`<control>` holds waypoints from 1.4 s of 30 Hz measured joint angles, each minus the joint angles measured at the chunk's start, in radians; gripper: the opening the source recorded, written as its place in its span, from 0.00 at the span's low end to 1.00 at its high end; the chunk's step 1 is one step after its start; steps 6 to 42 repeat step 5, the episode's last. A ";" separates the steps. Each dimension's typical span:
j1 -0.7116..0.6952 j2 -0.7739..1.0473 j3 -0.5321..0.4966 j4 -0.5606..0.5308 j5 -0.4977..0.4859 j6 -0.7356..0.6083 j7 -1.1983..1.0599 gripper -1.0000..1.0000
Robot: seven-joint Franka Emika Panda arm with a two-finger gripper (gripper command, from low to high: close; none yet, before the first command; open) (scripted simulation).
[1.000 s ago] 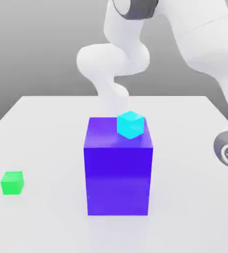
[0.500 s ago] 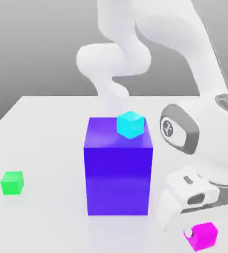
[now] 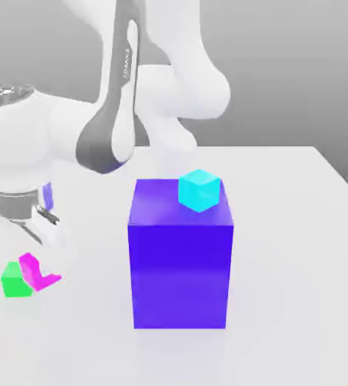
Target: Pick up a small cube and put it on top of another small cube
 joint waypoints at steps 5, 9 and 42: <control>-0.034 0.097 0.032 0.000 0.077 0.096 -0.050 1.00; -0.034 0.097 0.032 0.000 0.077 0.096 -0.050 1.00; -0.034 0.097 0.032 0.000 0.077 0.096 -0.050 1.00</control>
